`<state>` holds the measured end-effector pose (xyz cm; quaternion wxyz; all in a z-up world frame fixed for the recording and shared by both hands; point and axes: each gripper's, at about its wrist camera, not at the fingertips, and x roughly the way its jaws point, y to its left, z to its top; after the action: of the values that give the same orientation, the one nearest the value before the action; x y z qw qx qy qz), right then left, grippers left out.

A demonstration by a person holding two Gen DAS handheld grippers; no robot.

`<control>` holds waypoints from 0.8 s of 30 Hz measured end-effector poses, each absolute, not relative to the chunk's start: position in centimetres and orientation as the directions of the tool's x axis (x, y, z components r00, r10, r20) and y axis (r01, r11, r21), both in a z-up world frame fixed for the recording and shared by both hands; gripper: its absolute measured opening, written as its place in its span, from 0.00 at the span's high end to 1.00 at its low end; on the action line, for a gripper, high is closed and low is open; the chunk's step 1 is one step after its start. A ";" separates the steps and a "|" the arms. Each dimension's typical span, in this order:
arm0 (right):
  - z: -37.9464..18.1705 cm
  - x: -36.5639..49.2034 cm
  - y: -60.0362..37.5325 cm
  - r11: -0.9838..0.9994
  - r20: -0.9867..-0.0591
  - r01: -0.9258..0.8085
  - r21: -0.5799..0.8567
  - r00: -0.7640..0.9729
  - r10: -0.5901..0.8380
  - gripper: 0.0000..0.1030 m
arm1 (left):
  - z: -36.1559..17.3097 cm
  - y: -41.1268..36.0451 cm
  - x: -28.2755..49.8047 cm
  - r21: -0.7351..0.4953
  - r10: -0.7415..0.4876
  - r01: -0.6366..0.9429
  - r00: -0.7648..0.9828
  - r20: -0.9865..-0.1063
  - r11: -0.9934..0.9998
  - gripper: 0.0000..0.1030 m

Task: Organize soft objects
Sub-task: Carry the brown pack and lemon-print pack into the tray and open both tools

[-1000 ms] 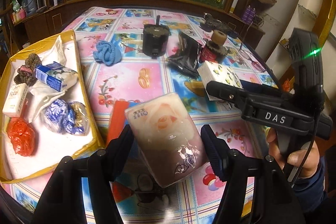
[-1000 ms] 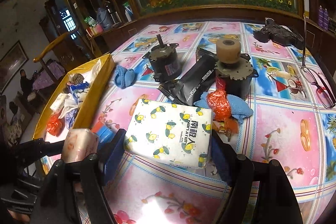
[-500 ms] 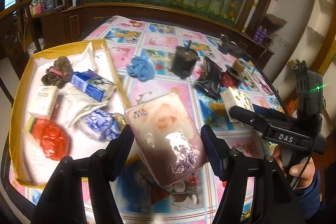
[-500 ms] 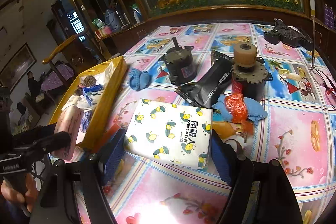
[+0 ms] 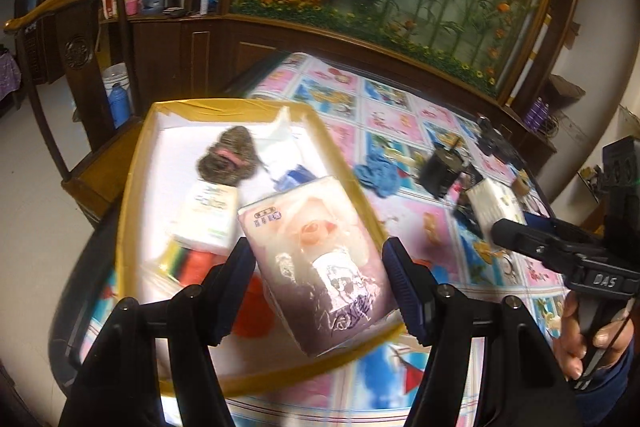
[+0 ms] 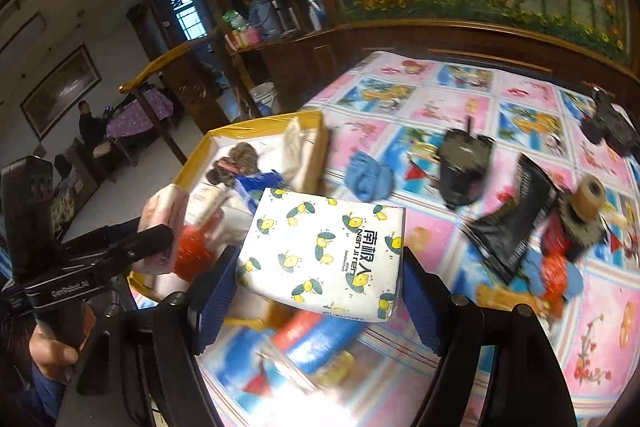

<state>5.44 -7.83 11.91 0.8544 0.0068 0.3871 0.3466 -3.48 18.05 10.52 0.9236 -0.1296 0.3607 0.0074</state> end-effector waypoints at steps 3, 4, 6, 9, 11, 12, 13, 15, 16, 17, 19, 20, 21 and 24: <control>12.7 6.2 -5.0 0.748 -0.664 -0.603 0.277 0.442 0.603 0.21 | 10.4 20.7 -2.6 -0.232 -0.054 -0.144 0.733 -0.678 0.962 0.37; 12.9 6.5 -3.9 0.744 -0.668 -0.611 0.270 0.438 0.602 0.21 | 10.3 21.6 -2.1 -0.232 -0.045 -0.160 0.726 -0.686 0.959 0.37; 13.0 7.3 -1.9 0.749 -0.680 -0.611 0.255 0.437 0.589 0.21 | 10.1 23.1 -1.2 -0.235 -0.042 -0.168 0.723 -0.690 0.958 0.37; 12.7 9.3 1.1 0.745 -0.703 -0.605 0.281 0.398 0.589 0.21 | 9.4 25.2 0.5 -0.225 -0.015 -0.208 0.703 -0.711 0.952 0.37; 12.2 10.6 2.8 0.749 -0.719 -0.593 0.296 0.378 0.583 0.21 | 8.8 26.3 1.7 -0.227 -0.022 -0.210 0.687 -0.726 0.951 0.37; 11.9 11.1 3.5 0.749 -0.724 -0.590 0.300 0.371 0.582 0.21 | 8.6 26.7 2.2 -0.225 -0.016 -0.218 0.683 -0.731 0.950 0.37; 11.6 11.8 4.4 0.750 -0.731 -0.588 0.302 0.363 0.578 0.21 | 8.4 27.0 2.6 -0.223 -0.015 -0.222 0.677 -0.736 0.949 0.37; 11.0 13.1 6.3 0.755 -0.747 -0.579 0.308 0.345 0.569 0.21 | 8.0 27.5 3.6 -0.224 -0.020 -0.223 0.665 -0.747 0.949 0.37; 10.7 13.8 7.1 0.757 -0.751 -0.574 0.311 0.339 0.566 0.21 | 7.9 27.6 4.0 -0.222 -0.021 -0.221 0.661 -0.750 0.950 0.37; 10.4 14.4 8.0 0.761 -0.759 -0.569 0.311 0.333 0.559 0.21 | 7.8 27.7 4.3 -0.216 -0.018 -0.221 0.659 -0.752 0.951 0.37; 9.7 15.5 9.5 0.772 -0.772 -0.561 0.299 0.333 0.542 0.21 | 7.6 28.0 5.0 -0.210 -0.011 -0.228 0.652 -0.759 0.951 0.37; 9.4 16.0 10.1 0.778 -0.778 -0.557 0.291 0.336 0.532 0.21 | 7.5 28.3 5.3 -0.211 -0.012 -0.230 0.648 -0.761 0.950 0.37; 9.1 16.5 10.8 0.783 -0.785 -0.553 0.285 0.334 0.522 0.21 | 7.2 28.6 5.6 -0.209 -0.009 -0.237 0.641 -0.767 0.949 0.37; 8.2 18.1 12.4 0.798 -0.801 -0.533 0.281 0.329 0.501 0.21 | 6.9 29.5 6.3 -0.215 -0.003 -0.262 0.629 -0.777 0.941 0.37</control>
<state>18.09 12.41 8.16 0.8149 -0.0166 0.4848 0.3173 6.29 29.53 6.86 0.8890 -0.1555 0.4245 0.0728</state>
